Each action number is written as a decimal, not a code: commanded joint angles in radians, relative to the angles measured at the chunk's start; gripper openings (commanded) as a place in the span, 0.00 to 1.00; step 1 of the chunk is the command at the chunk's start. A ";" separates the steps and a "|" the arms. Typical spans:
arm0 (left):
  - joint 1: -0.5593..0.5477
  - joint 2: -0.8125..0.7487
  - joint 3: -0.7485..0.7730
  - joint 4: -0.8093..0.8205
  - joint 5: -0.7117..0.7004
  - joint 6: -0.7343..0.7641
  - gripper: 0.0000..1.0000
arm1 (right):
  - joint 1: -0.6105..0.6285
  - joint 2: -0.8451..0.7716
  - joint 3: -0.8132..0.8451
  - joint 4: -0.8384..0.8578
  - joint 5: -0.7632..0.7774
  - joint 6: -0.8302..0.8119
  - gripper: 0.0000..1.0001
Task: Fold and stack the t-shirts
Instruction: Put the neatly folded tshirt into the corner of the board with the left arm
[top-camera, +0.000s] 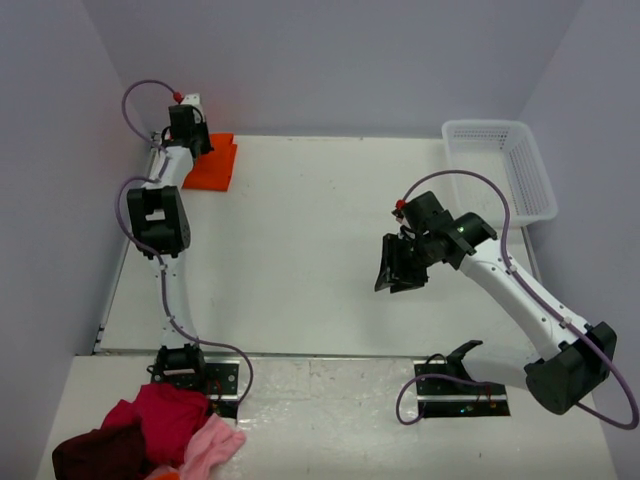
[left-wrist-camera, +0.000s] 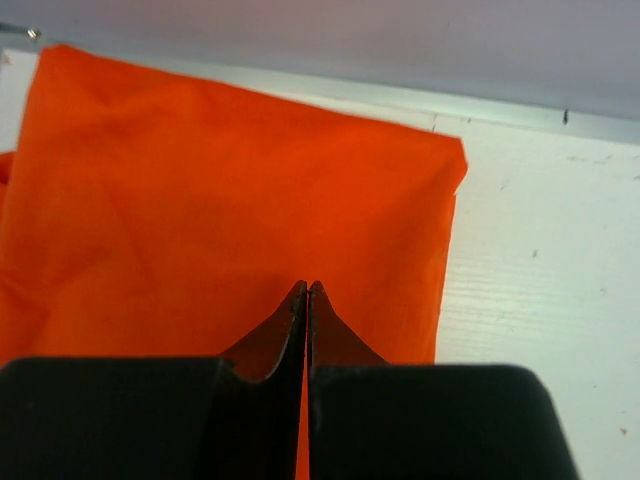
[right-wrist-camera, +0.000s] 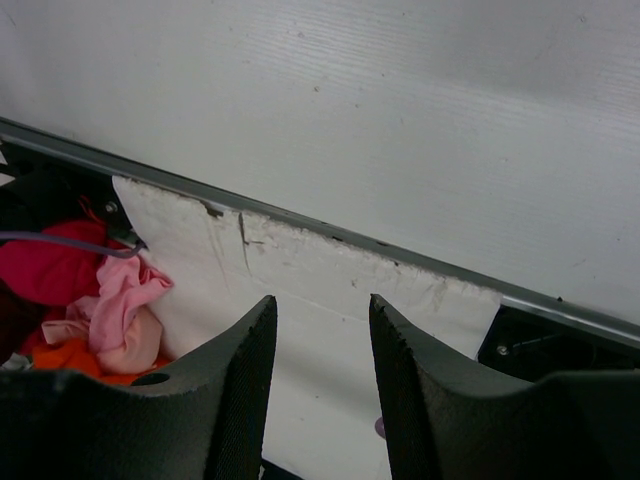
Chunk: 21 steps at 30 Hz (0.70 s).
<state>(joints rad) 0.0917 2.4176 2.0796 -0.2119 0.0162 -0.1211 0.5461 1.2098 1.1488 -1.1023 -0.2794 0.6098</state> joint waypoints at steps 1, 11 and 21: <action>0.008 0.026 0.103 -0.104 0.031 -0.012 0.00 | 0.008 -0.021 -0.009 0.021 -0.006 0.015 0.43; 0.026 0.075 0.114 -0.156 0.105 -0.020 0.00 | 0.006 -0.023 -0.026 0.053 -0.015 0.038 0.44; 0.033 0.106 0.100 -0.188 0.087 -0.035 0.00 | 0.008 -0.027 -0.024 0.050 -0.006 0.050 0.43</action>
<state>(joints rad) 0.1116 2.5031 2.1574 -0.3775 0.0914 -0.1398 0.5495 1.2076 1.1236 -1.0668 -0.2798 0.6392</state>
